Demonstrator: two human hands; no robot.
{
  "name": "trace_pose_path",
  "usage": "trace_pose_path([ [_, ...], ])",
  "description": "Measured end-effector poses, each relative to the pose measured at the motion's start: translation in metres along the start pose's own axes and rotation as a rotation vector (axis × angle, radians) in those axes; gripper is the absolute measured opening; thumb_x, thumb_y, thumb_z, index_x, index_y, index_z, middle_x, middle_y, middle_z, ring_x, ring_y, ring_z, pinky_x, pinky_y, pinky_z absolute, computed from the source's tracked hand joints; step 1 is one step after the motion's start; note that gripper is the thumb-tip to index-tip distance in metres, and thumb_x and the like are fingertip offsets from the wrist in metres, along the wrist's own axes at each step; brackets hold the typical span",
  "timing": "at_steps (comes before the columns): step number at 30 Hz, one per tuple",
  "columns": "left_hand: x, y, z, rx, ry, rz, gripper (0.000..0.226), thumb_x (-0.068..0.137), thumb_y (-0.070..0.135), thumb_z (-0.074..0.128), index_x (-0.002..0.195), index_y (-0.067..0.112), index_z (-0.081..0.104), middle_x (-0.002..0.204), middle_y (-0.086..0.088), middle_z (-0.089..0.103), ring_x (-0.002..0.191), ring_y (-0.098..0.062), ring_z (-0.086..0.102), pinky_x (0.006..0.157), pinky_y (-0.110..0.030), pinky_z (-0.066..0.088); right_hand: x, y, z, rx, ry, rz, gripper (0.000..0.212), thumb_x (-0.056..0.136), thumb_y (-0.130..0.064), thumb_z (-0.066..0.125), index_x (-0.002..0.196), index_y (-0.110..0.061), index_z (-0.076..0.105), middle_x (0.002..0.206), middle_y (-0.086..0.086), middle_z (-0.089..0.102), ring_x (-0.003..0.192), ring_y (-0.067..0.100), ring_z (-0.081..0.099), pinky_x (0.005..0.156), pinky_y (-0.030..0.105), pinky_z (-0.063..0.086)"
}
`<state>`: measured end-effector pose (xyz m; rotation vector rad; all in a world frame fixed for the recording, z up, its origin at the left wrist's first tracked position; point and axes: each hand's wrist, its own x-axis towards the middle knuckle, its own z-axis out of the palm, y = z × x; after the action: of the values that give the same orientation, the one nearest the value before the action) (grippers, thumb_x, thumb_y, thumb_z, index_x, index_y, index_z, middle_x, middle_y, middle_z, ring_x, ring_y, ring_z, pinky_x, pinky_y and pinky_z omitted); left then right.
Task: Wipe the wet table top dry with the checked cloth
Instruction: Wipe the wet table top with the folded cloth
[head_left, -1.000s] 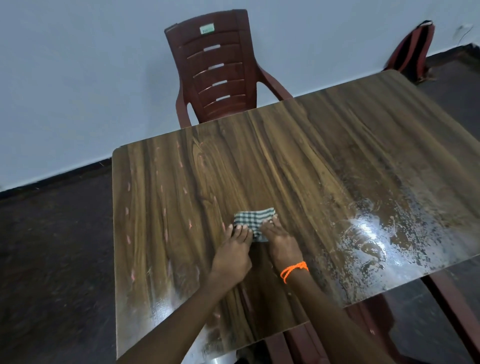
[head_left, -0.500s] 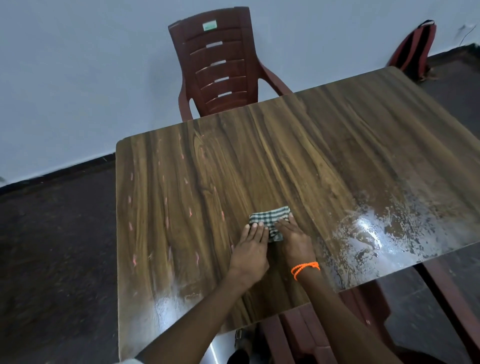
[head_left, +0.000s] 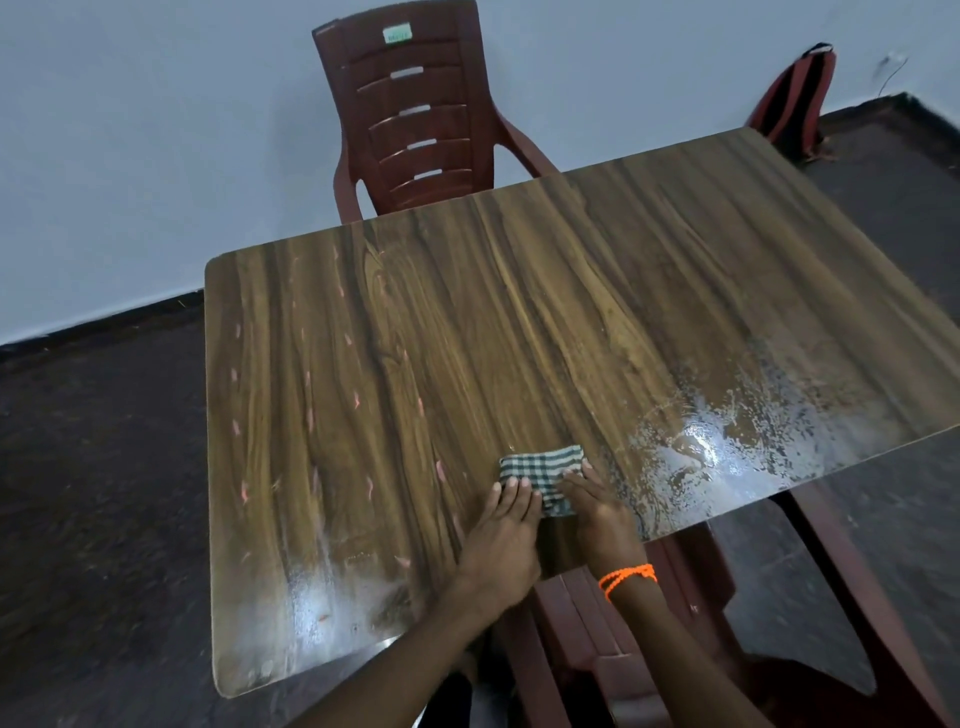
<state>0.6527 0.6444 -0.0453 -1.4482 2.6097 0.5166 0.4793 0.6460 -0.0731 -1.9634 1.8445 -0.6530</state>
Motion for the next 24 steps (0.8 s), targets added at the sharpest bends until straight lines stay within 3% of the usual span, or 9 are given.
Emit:
trace_pose_path([
  [2,0.009,-0.001,-0.006,0.000,0.019,-0.024,0.073,0.085,0.017,0.045,0.153,0.001,0.022,0.162,-0.016,0.017,0.151,-0.027,0.008,0.121,-0.039,-0.008,0.008,-0.004,0.003,0.018,0.030,0.064,0.046,0.067,0.012,0.071,0.107,-0.012,0.071,0.117,0.007,0.067,0.120,0.031,0.054,0.084,0.038,0.055],
  [4,0.009,-0.006,-0.009,0.010,0.027,-0.045,0.073,0.085,0.014,0.044,0.154,0.002,0.020,0.163,-0.014,0.015,0.151,-0.026,0.005,0.121,-0.039,-0.009,0.012,-0.011,0.010,0.006,0.031,0.071,0.045,0.066,0.010,0.072,0.106,-0.011,0.072,0.116,0.007,0.068,0.120,0.034,0.055,0.092,0.030,0.047],
  [6,0.000,-0.012,-0.006,0.001,0.021,-0.067,0.074,0.084,0.013,0.042,0.154,0.004,0.019,0.163,-0.013,0.014,0.152,-0.024,0.004,0.122,-0.040,-0.008,0.008,-0.020,0.017,-0.004,0.011,0.035,0.040,0.071,0.008,0.065,0.107,-0.008,0.071,0.116,0.010,0.067,0.120,0.038,0.054,0.096,0.030,0.043],
  [8,-0.014,-0.018,0.003,-0.001,0.003,-0.082,0.075,0.083,0.014,0.042,0.154,0.004,0.019,0.163,-0.013,0.015,0.152,-0.024,0.004,0.122,-0.041,-0.006,-0.004,-0.029,0.022,-0.016,-0.012,0.011,0.041,0.074,0.004,0.050,0.107,-0.009,0.071,0.118,0.008,0.067,0.120,0.038,0.053,0.086,0.036,0.051],
  [11,-0.042,-0.013,0.015,0.010,-0.019,-0.070,0.071,0.081,0.016,0.035,0.151,0.002,0.031,0.158,-0.016,0.029,0.149,-0.027,0.018,0.123,-0.043,0.002,-0.036,-0.029,0.024,-0.036,-0.066,-0.054,0.048,0.079,-0.003,0.037,0.114,-0.013,0.068,0.125,0.004,0.063,0.126,0.034,0.049,0.082,0.036,0.053],
  [14,-0.063,0.008,0.033,0.018,-0.031,-0.025,0.071,0.077,0.019,0.028,0.142,-0.001,0.045,0.148,-0.020,0.045,0.142,-0.032,0.036,0.120,-0.043,0.005,-0.063,-0.016,0.015,-0.034,-0.110,-0.072,0.057,0.070,0.014,0.058,0.117,-0.016,0.066,0.128,0.000,0.061,0.130,0.026,0.045,0.084,0.032,0.054],
  [17,-0.062,0.030,0.037,0.049,-0.024,0.005,0.072,0.082,0.021,0.020,0.150,-0.001,0.029,0.157,-0.021,0.029,0.148,-0.033,0.020,0.122,-0.045,-0.004,-0.073,0.000,-0.001,-0.029,-0.071,-0.029,0.060,0.067,0.020,0.065,0.113,-0.017,0.069,0.124,0.000,0.064,0.128,0.021,0.048,0.089,0.029,0.052],
  [20,-0.042,0.040,0.026,0.097,0.005,0.024,0.065,0.095,0.019,0.029,0.154,0.001,0.011,0.163,-0.018,0.008,0.151,-0.030,0.002,0.121,-0.043,-0.008,-0.063,0.009,-0.011,-0.040,-0.024,0.040,0.056,0.068,0.020,0.065,0.109,-0.017,0.070,0.120,0.002,0.066,0.123,0.022,0.053,0.086,0.033,0.054],
  [24,-0.030,0.037,0.018,0.125,0.025,-0.017,0.063,0.099,0.017,0.034,0.155,0.002,0.009,0.164,-0.016,0.005,0.151,-0.028,-0.002,0.121,-0.042,-0.009,-0.045,0.000,-0.001,-0.018,0.033,0.120,0.053,0.066,0.021,0.067,0.108,-0.011,0.071,0.118,0.008,0.067,0.120,0.030,0.055,0.090,0.040,0.053],
])
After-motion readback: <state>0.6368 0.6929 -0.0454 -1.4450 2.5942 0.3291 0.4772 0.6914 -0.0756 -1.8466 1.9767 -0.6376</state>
